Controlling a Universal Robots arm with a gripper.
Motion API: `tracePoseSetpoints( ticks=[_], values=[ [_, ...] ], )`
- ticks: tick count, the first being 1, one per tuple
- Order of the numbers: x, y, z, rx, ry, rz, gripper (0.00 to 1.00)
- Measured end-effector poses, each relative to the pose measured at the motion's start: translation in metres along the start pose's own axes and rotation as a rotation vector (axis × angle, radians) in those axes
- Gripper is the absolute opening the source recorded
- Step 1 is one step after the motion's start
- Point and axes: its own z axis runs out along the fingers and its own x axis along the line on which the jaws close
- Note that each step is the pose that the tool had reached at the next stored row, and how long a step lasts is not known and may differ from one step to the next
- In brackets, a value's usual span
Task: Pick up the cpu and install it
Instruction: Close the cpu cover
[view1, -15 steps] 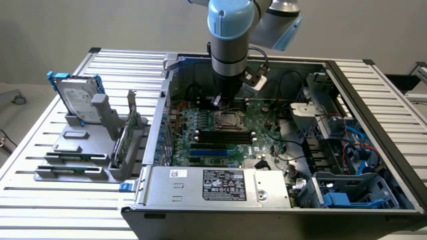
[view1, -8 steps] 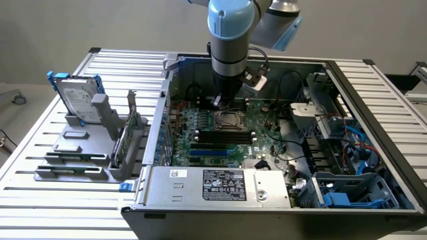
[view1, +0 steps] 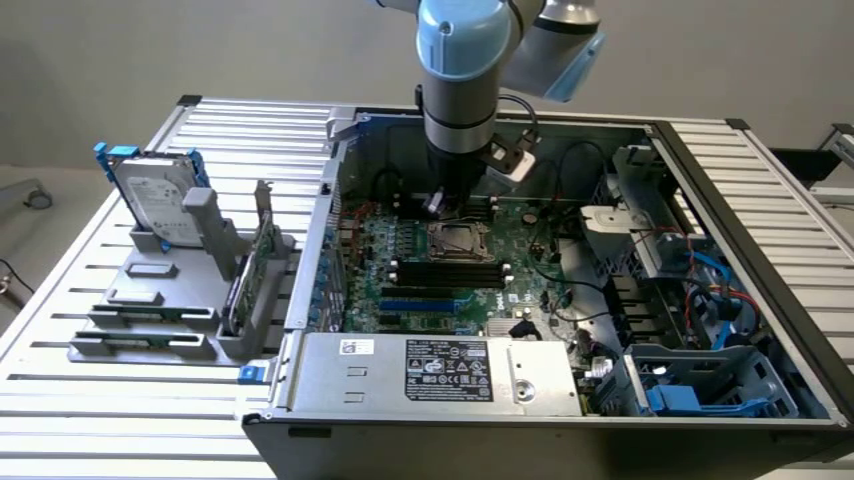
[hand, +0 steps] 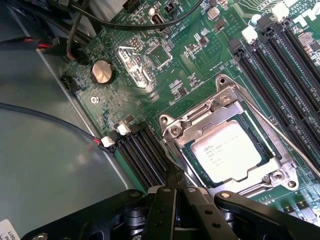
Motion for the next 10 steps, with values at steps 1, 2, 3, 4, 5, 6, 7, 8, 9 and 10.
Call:
tracePoseSetpoints(
  ticks=[1,2,3,4,5,6,7,8,9,10],
  values=[
    [0.0000,0.0002,0.0000,0.0002,-0.0001,-0.001,0.11],
    [0.0000,0.0003,0.0000,0.0003,-0.0001,-0.001,0.11],
    [0.0000,0.0004,0.0000,0.0004,-0.0001,-0.001,0.11],
    [-0.0001,0.0006,-0.0001,0.0006,-0.0001,-0.002,0.11],
    [-0.0002,0.0008,-0.0001,0.0008,-0.0002,-0.003,0.11],
    [-0.0004,0.0010,-0.0001,0.0011,-0.0003,-0.004,0.11],
    [-0.0006,0.0012,0.0000,0.0014,-0.0003,-0.004,0.11],
    [-0.0009,0.0013,0.0001,0.0016,-0.0002,-0.005,0.11],
    [-0.0011,0.0015,0.0002,0.0019,-0.0002,-0.006,0.11],
    [-0.0013,0.0017,0.0004,0.0022,-0.0003,-0.007,0.11]
  ],
)
